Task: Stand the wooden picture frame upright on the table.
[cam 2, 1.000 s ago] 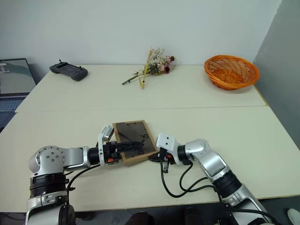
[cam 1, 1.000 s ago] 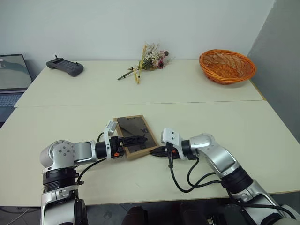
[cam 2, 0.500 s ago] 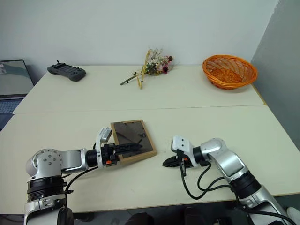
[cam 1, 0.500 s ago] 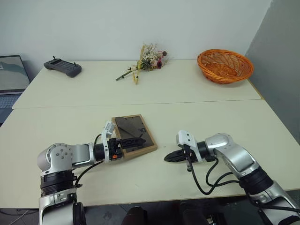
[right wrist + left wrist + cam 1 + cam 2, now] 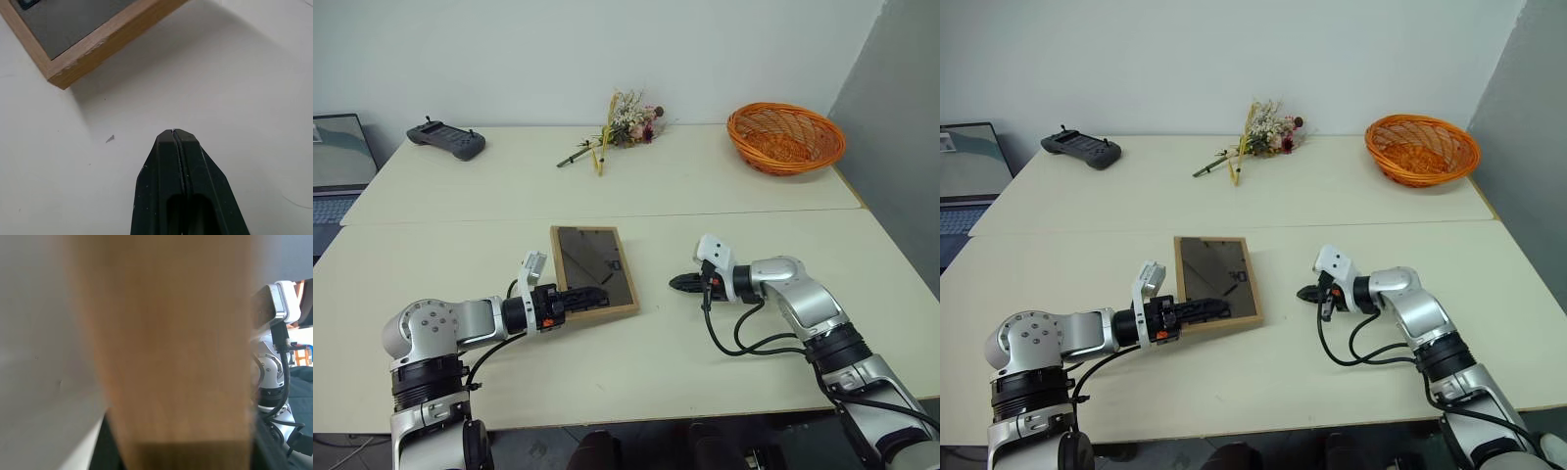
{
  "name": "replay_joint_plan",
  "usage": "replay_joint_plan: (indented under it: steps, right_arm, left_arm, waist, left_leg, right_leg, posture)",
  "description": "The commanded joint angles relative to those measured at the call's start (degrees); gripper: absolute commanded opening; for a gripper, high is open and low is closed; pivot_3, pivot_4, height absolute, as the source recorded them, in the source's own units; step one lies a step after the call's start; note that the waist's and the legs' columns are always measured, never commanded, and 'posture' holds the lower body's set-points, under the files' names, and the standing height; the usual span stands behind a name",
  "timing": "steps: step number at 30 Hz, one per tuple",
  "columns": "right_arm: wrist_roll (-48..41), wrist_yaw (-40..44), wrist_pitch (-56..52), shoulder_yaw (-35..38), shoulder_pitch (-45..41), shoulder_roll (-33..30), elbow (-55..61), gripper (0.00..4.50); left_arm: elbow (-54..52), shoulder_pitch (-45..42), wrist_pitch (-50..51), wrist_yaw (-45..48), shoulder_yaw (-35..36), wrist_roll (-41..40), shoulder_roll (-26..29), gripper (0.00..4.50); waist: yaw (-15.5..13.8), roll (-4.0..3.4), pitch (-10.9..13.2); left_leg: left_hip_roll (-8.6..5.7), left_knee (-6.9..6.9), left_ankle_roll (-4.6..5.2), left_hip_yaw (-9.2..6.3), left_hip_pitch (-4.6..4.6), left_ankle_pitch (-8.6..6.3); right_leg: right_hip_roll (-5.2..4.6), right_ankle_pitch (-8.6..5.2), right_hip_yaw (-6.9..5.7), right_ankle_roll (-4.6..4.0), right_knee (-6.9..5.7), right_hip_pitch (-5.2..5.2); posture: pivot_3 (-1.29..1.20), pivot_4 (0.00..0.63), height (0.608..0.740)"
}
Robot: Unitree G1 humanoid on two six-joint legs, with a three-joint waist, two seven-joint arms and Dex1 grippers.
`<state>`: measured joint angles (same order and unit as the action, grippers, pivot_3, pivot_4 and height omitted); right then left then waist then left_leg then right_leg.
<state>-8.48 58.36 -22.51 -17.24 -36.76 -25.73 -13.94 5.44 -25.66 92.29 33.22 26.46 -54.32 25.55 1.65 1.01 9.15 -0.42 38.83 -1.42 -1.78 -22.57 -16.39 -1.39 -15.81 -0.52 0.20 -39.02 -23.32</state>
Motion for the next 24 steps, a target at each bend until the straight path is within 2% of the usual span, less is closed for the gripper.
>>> replay_joint_plan:
  steps: [1, 6, 9, 12, 19, 24]
  right_arm:
    - [-1.36, -0.52, 0.63, 2.95, -3.42, 1.15, 0.49, 0.00]
    - [-5.37, 2.42, -3.60, 5.12, -5.96, 1.51, 4.27, 0.00]
    - [-9.20, 4.52, -8.31, 6.13, -7.58, 1.42, 8.13, 0.50]
    - [-10.76, 4.63, -10.35, 6.79, -9.11, 1.87, 8.21, 1.28]
    - [-14.25, 0.37, -15.21, 9.84, -15.01, 7.12, 3.72, 2.61]
    - [-14.93, -0.37, -16.09, 10.15, -17.82, 9.78, 1.53, 3.87]
  left_arm:
    - [-3.36, -0.73, -1.05, 1.67, -0.45, -1.90, 0.80, 0.85]
    - [-4.86, -3.14, -5.41, 3.09, -2.78, -1.33, 1.75, 0.85]
    - [-4.94, -5.69, -9.70, 4.82, -4.61, -0.40, 2.50, 0.85]
    - [-3.97, -6.87, -12.63, 6.13, -6.62, 0.52, 2.89, 0.85]
    - [-3.93, -8.74, -14.93, 8.12, -9.62, -0.22, 3.10, 0.85]
    - [-3.80, -9.13, -15.65, 9.87, -11.54, 0.02, 4.16, 0.85]
  waist:
    - [0.00, 0.00, 0.00]
    - [-0.14, 0.01, 0.02]
    - [-0.35, 0.06, 0.05]
    - [-0.30, 0.06, 0.05]
    - [-0.04, 0.05, 0.06]
    - [0.01, 0.05, 0.06]
  left_leg:
    - [0.00, 0.00, 0.00, 0.00, 0.00, 0.00]
    - [0.00, 0.00, -0.01, -0.01, -0.03, 0.00]
    - [0.00, 0.01, -0.02, -0.06, -0.07, 0.00]
    - [-0.02, 0.02, -0.02, -0.05, -0.08, 0.00]
    - [-0.01, 0.00, -0.01, -0.05, -0.20, 0.00]
    - [0.00, 0.00, -0.01, -0.03, -0.23, 0.00]
  right_leg:
    - [0.00, 0.00, 0.00, 0.00, 0.00, 0.00]
    - [0.00, 0.00, -0.01, 0.00, 0.00, -0.02]
    - [-0.01, 0.00, -0.06, -0.01, 0.01, -0.03]
    - [-0.02, 0.01, -0.05, -0.01, 0.01, -0.03]
    - [-0.01, 0.01, -0.04, -0.01, -0.04, -0.22]
    - [-0.01, 0.01, -0.04, -0.01, -0.03, -0.23]
  posture:
    - [0.00, 0.150, 0.740]
    - [0.00, 0.150, 0.740]
    - [0.00, 0.150, 0.740]
    - [0.00, 0.150, 0.740]
    - [0.00, 0.150, 0.740]
    - [0.00, 0.150, 0.740]
